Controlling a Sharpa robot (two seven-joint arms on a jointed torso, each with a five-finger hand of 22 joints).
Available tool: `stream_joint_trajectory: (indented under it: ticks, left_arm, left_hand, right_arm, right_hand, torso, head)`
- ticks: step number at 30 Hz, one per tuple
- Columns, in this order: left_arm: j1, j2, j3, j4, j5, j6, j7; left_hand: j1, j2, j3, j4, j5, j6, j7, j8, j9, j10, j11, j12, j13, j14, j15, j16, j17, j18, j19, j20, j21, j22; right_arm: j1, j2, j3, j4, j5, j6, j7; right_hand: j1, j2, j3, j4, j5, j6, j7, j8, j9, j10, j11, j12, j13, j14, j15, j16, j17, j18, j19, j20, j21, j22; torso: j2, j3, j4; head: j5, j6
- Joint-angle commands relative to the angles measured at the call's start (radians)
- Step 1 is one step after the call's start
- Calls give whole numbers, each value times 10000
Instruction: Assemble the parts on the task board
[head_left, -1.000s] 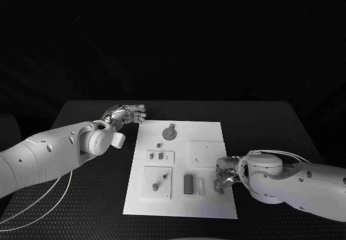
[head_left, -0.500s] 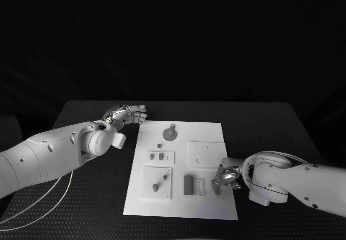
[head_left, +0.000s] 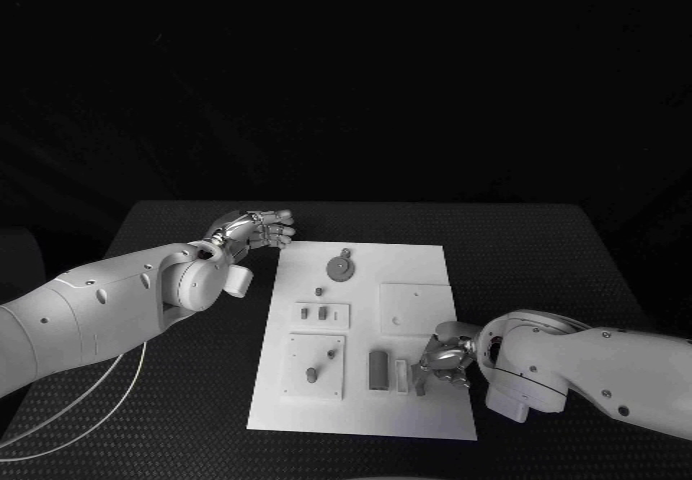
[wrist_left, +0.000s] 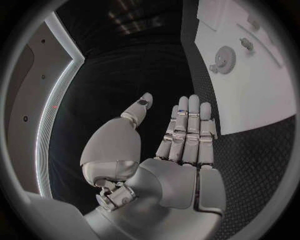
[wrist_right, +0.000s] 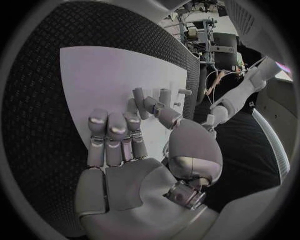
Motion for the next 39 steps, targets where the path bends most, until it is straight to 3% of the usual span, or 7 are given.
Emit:
stream_joint_trajectory:
  ticks: [1, 11, 26, 39]
  left_arm:
    - [6, 2, 7, 27, -8, 155, 53]
    - [6, -5, 7, 29, -18, 177, 41]
    - [6, -15, 7, 43, -21, 185, 33]
    - [6, -28, 7, 54, -21, 180, 31]
  left_hand:
    - [-119, 0, 11, 48, -42, -68, -4, 58, -12, 88, -5, 2, 3, 33, 51, -31, 14, 202, -14, 26, -39, 203]
    - [-120, -1, 11, 47, -42, -69, -4, 59, -13, 91, -6, 2, 4, 33, 51, -35, 17, 202, -14, 27, -39, 203]
    - [-124, -1, 9, 49, -44, -73, -3, 61, -16, 95, -8, 1, 4, 36, 52, -41, 26, 201, -15, 27, -38, 203]
    - [-127, 0, 9, 50, -44, -77, -2, 62, -19, 96, -8, -1, 4, 37, 53, -48, 35, 201, -15, 27, -38, 203]
  right_arm:
    - [-11, 50, -3, -28, 110, -263, 50]
    - [-12, 161, -2, -12, -38, -658, 229]
    - [-13, 446, -4, -95, 208, 31, 74]
    - [-15, 555, -4, -226, 209, 134, 12]
  right_hand:
    - [22, 138, -45, -1, -60, 54, -2, 51, 32, 74, -32, -61, 12, 33, -31, -59, 0, 531, 47, 24, 42, -15]
    - [-17, 111, -54, 11, -133, 70, -11, 56, 21, 75, -41, -64, 15, 36, -41, -63, -1, 531, 54, 18, 41, -29]
    - [-118, -11, -97, 54, -309, 79, -19, 53, -15, 77, -51, -70, 21, 47, -62, -74, -4, 531, 80, -3, 39, -68]
    - [-274, -90, -188, 105, -417, 80, -17, 47, -49, 49, -50, -83, 33, 39, -65, -85, 0, 531, 77, -5, 37, -96]
  torso:
    - [-3, 0, -8]
    - [0, 2, -2]
    - [-1, -3, -6]
    - [0, 2, -3]
  head:
    - [3, 9]
    - [16, 3]
    - [62, -33]
    - [69, -59]
